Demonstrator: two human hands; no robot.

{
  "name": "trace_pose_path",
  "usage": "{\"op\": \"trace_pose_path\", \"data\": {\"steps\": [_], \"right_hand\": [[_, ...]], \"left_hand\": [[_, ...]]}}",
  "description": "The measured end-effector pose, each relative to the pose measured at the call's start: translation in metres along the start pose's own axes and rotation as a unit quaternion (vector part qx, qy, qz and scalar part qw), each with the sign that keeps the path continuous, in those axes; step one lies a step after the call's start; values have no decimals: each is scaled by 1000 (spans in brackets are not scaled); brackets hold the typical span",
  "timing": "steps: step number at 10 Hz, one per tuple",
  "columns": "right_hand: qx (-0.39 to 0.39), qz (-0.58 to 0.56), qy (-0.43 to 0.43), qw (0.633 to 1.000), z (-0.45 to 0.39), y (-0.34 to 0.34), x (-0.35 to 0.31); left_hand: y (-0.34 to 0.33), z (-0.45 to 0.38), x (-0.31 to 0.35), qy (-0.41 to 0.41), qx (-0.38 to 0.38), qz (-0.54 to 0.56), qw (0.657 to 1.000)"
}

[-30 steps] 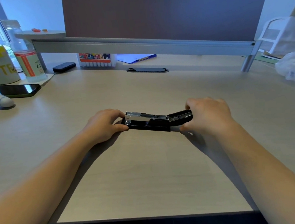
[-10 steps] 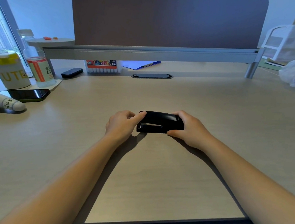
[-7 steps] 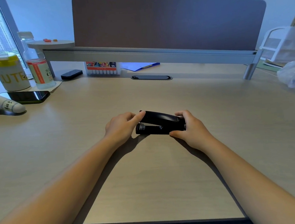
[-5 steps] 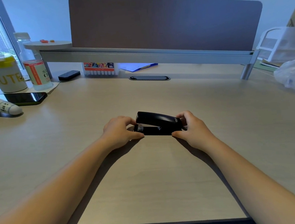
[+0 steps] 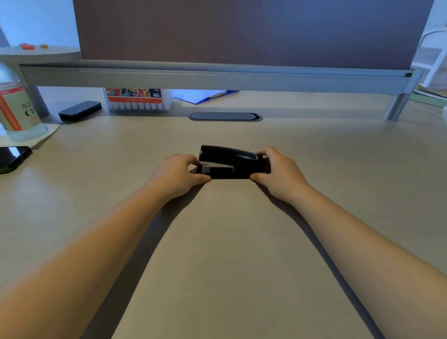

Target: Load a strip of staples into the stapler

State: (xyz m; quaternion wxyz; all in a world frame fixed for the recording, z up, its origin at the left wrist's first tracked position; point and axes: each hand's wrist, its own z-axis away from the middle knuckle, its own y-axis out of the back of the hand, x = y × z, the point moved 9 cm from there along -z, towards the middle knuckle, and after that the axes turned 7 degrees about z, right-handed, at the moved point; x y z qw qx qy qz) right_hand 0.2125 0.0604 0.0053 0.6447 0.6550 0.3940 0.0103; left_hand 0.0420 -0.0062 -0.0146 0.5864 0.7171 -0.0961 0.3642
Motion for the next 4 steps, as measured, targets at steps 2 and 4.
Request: {"op": "trace_pose_path", "data": {"steps": [2,4], "right_hand": [[14,17,-4,1000,-61,-10,7],[30,-1,-25,999,-82,-15,18]], "left_hand": [[-2,-62,-7,6,14,16,1000],[-2,-78,-2,5,36,-7,999]]}}
